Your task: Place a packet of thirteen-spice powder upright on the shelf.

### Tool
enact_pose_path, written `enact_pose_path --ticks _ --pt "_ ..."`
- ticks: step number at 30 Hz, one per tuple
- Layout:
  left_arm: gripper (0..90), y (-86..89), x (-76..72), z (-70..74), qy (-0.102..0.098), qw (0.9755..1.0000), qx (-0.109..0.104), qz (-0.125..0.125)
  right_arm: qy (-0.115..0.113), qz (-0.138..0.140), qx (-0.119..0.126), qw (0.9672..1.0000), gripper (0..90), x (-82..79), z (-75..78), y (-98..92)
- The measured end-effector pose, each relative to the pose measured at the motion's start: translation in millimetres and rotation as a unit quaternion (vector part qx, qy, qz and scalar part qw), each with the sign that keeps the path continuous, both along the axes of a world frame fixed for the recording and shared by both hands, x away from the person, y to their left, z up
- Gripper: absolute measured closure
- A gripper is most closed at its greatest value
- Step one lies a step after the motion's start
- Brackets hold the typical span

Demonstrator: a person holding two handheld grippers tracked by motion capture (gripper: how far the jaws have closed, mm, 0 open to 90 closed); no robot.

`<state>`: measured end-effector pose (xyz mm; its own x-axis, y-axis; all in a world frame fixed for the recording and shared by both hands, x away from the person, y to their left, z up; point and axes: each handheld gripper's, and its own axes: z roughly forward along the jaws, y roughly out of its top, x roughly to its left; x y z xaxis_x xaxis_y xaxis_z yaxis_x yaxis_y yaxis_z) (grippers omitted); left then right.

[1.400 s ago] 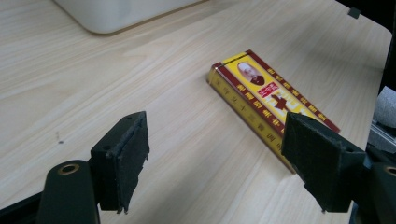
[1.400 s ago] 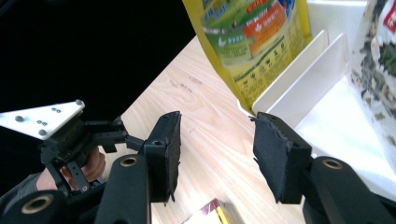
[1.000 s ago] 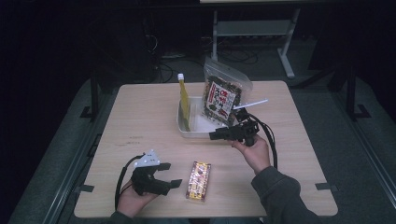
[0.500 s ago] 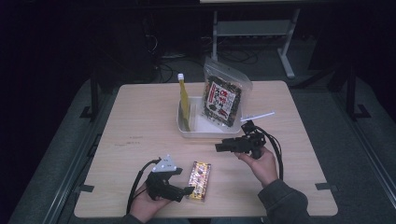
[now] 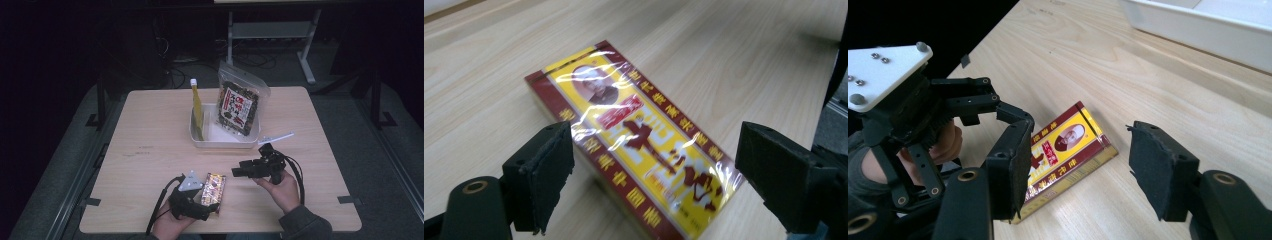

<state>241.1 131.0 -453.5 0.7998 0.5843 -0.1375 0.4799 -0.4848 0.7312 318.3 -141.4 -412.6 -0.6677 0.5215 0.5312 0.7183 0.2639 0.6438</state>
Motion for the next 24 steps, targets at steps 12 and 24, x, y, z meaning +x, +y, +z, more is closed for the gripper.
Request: enact_pose_path --ticks 12,24 --pt "11.9 -10.8 -0.8 -7.9 -0.012 0.9995 0.014 0.025 -0.010 0.001 -0.013 0.9999 39.1 -5.0 -2.4 5.4" --pt "25.9 -2.4 3.0 -5.2 -0.013 0.9986 0.047 0.021 -0.010 -0.003 -0.022 0.9997 37.8 -6.2 -5.6 7.1"
